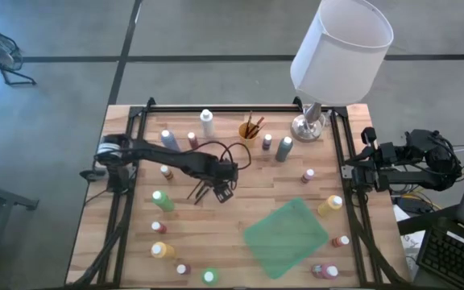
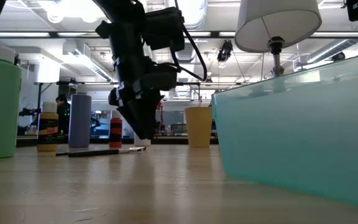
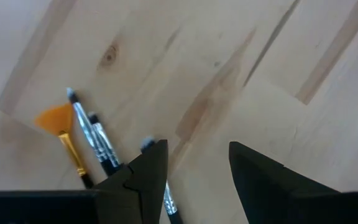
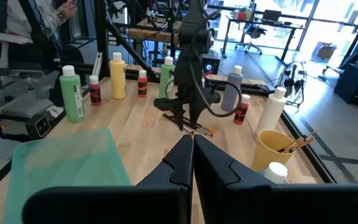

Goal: Pick & Place Paint Supplies
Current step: Put the silver paintbrush into the yellow cup

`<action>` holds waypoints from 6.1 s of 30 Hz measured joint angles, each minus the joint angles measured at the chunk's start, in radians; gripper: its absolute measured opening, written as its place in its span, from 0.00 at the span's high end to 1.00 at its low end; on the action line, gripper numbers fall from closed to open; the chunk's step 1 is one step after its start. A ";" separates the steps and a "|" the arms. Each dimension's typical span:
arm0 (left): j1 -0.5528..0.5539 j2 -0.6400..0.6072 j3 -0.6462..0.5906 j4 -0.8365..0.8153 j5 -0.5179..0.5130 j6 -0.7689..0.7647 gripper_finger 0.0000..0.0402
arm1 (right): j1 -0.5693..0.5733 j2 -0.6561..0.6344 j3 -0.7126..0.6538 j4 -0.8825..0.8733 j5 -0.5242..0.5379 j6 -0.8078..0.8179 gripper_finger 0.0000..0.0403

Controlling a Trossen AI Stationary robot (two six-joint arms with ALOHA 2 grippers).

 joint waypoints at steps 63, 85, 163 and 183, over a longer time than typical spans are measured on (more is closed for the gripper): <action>0.035 0.041 -0.079 0.069 -0.021 0.015 0.57 | 0.000 0.000 0.000 0.000 0.000 0.000 0.98; 0.035 0.043 -0.081 0.103 -0.012 0.013 0.82 | 0.000 0.000 0.000 0.000 0.000 0.000 0.98; 0.189 -0.071 0.185 0.848 0.119 0.679 0.99 | 0.000 0.000 0.000 0.000 0.000 0.000 0.98; 0.349 -0.072 -0.109 1.547 0.119 0.629 0.99 | 0.000 0.000 0.000 0.000 0.000 0.000 0.98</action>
